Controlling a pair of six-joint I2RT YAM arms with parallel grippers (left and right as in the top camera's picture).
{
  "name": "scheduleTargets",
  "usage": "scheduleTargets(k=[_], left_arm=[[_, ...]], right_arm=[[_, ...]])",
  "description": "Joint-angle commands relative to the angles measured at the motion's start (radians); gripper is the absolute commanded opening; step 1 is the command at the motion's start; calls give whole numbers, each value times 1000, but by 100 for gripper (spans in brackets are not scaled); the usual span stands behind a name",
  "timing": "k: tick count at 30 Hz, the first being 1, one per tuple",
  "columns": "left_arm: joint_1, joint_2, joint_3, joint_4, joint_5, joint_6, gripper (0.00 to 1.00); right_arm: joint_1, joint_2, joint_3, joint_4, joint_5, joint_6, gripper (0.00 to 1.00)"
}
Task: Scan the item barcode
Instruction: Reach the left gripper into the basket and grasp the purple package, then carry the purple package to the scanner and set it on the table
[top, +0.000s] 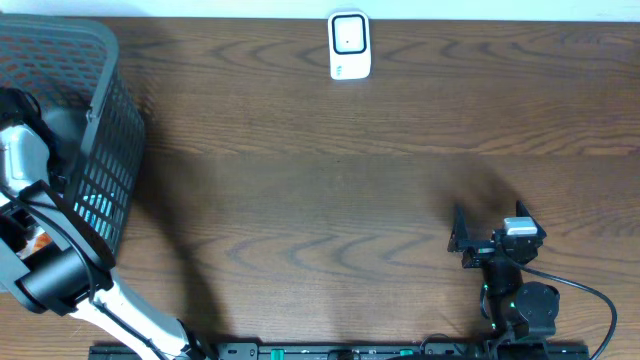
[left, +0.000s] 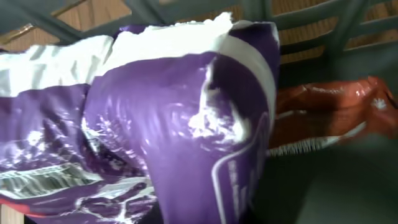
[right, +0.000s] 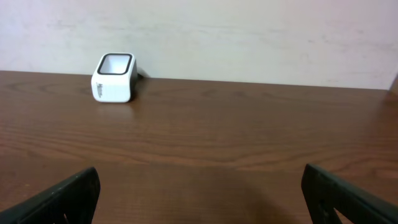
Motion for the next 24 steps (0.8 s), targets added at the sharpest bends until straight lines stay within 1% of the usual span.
scheduleTargets(k=[1,5,9,11,14,16,19,22,24], left_arm=[[-1,-12,-1,-9,7,79,7],[-11,-104,0,-41,13,84,7],[-34,-259,0,-37,52,84,7],[-47,-351,0,-19,112,84,7],[-66,-499,0,16,285,83,7],[-77,-575,0,40,372,70,7],[-100,-688,0,97,450,21,7],[-150,-798,0,153,501,16,7],[-209,-863,0,171,520,16,7]], right_arm=[[-7,-3,-2,-4,-5,-11,99],[-7,-3,-2,-4,-5,-11,99],[-7,-3,-2,-4,-5,-11,99],[-7,-3,-2,-4,-5,-11,99],[-7,-3,-2,-4,-5,-11,99],[-7,-3,-2,-4,-5,-11,99],[-7,-3,-2,-4,-5,-11,99],[-7,-3,-2,-4,-5,-11,99],[-7,-3,-2,-4,-5,-11,99]])
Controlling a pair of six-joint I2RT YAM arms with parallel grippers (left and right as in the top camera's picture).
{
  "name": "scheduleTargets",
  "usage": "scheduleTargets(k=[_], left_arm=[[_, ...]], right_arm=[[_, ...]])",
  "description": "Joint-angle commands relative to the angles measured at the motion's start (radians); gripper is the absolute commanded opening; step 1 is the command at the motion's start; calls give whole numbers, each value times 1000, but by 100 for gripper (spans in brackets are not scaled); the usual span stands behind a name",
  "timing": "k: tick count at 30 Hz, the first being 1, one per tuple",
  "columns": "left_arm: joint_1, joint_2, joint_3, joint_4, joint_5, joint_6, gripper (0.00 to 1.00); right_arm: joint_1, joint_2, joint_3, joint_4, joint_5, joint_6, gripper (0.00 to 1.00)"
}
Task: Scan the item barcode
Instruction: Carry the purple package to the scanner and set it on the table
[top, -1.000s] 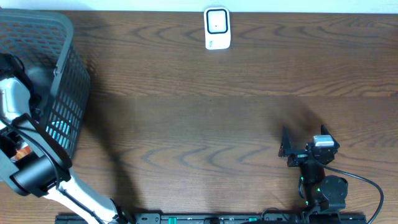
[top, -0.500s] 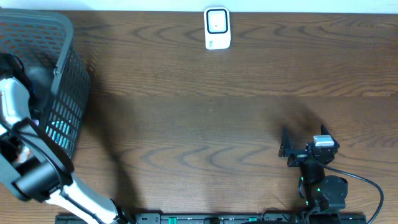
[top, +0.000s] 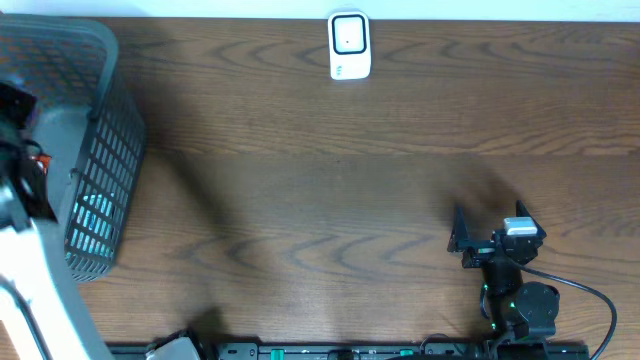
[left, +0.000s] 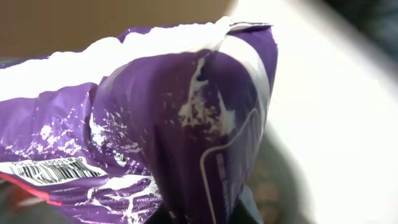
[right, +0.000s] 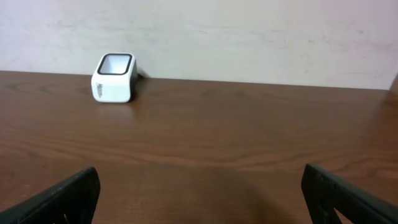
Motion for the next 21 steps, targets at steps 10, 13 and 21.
scheduleTargets(k=[10,13,21], left_arm=[[-694,-143,-1,5,107,31,7],[-859,-76,-12,-50,107,72,7],[-1126,283,-12,-163,98,215,8]], right_arm=[[-7,-3,-2,-4,-5,-11,99],[-7,-3,-2,-4,-5,-11,99],[-7,-3,-2,-4,-5,-11,99]])
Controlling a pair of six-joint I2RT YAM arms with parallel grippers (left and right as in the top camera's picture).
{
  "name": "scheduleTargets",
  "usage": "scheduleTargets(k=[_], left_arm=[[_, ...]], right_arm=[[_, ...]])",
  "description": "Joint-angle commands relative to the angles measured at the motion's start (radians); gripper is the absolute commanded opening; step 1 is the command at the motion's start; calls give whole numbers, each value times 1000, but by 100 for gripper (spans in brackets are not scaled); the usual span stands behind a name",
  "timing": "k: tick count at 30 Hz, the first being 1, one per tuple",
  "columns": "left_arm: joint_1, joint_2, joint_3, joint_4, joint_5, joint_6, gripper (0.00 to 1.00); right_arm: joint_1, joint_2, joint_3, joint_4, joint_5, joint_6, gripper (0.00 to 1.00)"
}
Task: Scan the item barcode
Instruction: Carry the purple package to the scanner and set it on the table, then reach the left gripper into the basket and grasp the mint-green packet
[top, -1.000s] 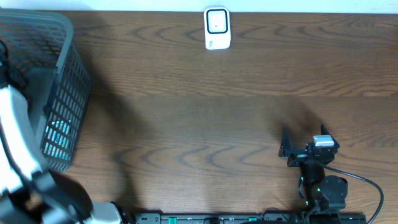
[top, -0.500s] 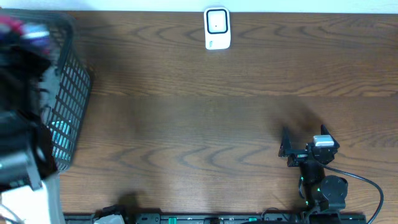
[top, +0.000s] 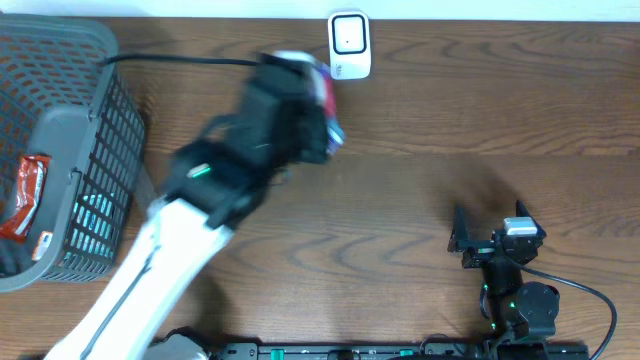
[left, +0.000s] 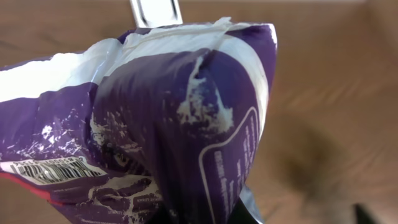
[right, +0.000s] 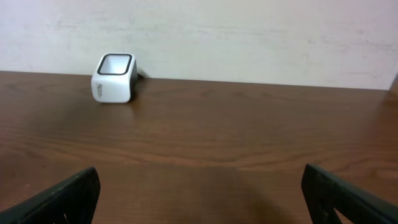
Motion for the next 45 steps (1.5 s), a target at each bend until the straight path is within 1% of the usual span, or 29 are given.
scheduleTargets(k=[1,4,5,6,7,8,9,10,11,15,20,22,24,27,28,30,32,36,38,41,45], left_arm=[[-55,157,-5,18,-13,80,8],[-59,264,-5,71,-33,80,8],[-59,290,-5,86,-54,80,9],[-59,316,-5,102,-81,80,17],[-59,335,-5,113,-100,80,38],[-59,352,-5,121,-108,79,63],[-59,361,-5,126,-108,79,73],[-59,367,-5,127,-107,80,82],[-59,367,-5,127,-108,80,85],[-53,342,9,126,-108,80,86],[-14,233,43,136,-121,80,87],[27,159,45,154,-158,80,87],[80,90,45,158,-226,80,87],[203,-13,45,156,-361,80,87],[263,-46,45,156,-401,80,87],[377,-90,45,156,-443,80,87],[529,-119,45,143,-444,79,87],[810,-116,42,52,-440,67,87],[929,-97,40,11,-440,14,88],[1059,-54,37,-37,-428,-105,87],[1155,17,34,-80,-359,-151,87]], right_arm=[[-7,-3,-2,-5,-5,-11,99],[-7,-3,-2,-5,-5,-11,99],[-7,-3,-2,-5,-5,-11,99],[-7,-3,-2,-5,-5,-11,99],[-7,-3,-2,-5,-5,-11,99],[-7,-3,-2,-5,-5,-11,99],[-7,-3,-2,-5,-5,-11,99],[-7,-3,-2,-5,-5,-11,99],[-7,-3,-2,-5,-5,-11,99],[-7,-3,-2,-5,-5,-11,99],[-7,-3,-2,-5,-5,-11,99],[-7,-3,-2,-5,-5,-11,99],[-7,-3,-2,-5,-5,-11,99],[-7,-3,-2,-5,-5,-11,99],[-7,-3,-2,-5,-5,-11,99],[-7,-3,-2,-5,-5,-11,99],[-7,-3,-2,-5,-5,-11,99],[-7,-3,-2,-5,-5,-11,99],[-7,-3,-2,-5,-5,-11,99],[-7,-3,-2,-5,-5,-11,99],[-7,-3,-2,-5,-5,-11,99]])
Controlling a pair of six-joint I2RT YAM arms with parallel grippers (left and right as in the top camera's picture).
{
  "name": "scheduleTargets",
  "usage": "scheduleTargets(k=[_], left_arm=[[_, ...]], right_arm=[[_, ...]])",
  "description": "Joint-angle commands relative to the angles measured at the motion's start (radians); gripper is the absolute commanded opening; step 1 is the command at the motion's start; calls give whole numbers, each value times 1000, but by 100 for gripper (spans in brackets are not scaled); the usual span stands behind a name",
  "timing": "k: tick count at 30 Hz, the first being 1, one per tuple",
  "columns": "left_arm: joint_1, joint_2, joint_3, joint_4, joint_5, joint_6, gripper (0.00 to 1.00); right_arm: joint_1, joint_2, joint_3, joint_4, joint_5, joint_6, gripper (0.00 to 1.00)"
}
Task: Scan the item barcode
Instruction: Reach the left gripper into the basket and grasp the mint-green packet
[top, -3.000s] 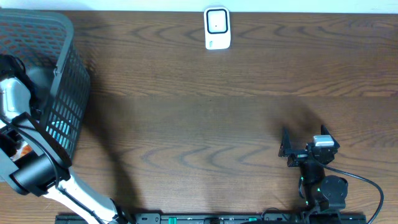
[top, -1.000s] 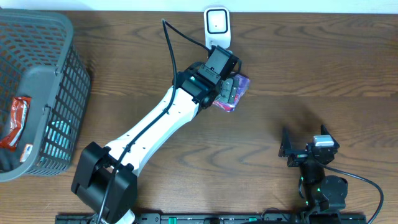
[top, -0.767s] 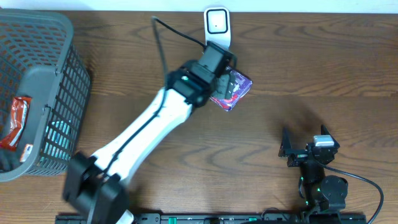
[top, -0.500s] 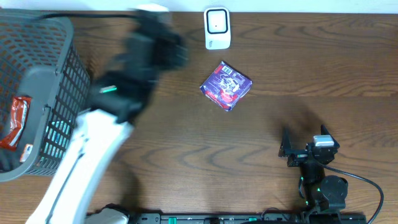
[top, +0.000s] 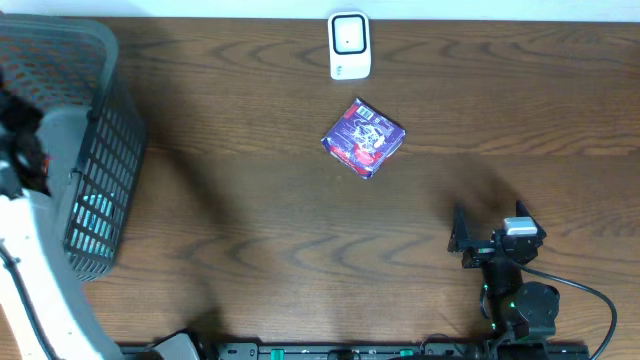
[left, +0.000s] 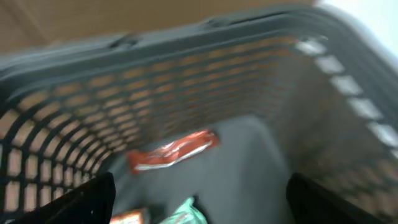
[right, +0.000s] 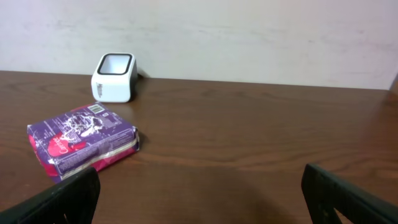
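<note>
The purple snack packet (top: 363, 137) lies flat on the wooden table, just in front of the white barcode scanner (top: 349, 45); the right wrist view also shows the packet (right: 81, 140) and the scanner (right: 114, 78). My left gripper (left: 199, 205) is open and empty above the inside of the grey basket (left: 205, 81). Far from the packet, my right gripper (right: 199, 199) stands open and empty at the near right of the table.
The grey mesh basket (top: 100, 150) stands at the table's left edge. In it lie a red packet (left: 172, 150), a green one (left: 180, 214) and an orange one (left: 127, 218). The wall runs behind the scanner.
The left gripper held the purple packet up near the scanner; now the packet lies on the table in front of the scanner, and the open left gripper is back over the basket.
My left gripper was shut on the purple packet inside the basket, then held it above the basket, then held it close to the scanner. Now the packet rests on the table and the gripper is open over the basket. The right arm stayed still.
</note>
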Motion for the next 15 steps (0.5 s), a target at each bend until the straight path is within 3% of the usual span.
scheduleTargets(k=[1,3,8,15], left_arm=[[63,66,-11,-30,69,-85,88],[74,109,-11,-64,119,-78,87],[73,221,-11,-152,151,66,87],[74,352,-34,-279,147,79,87]], right_arm=[[-7,-3,-2,-4,-5,-11,99],[-7,-3,-2,-4,-5,-11,99],[-7,-3,-2,-4,-5,-11,99],[-7,-3,-2,-4,-5,-11,99]])
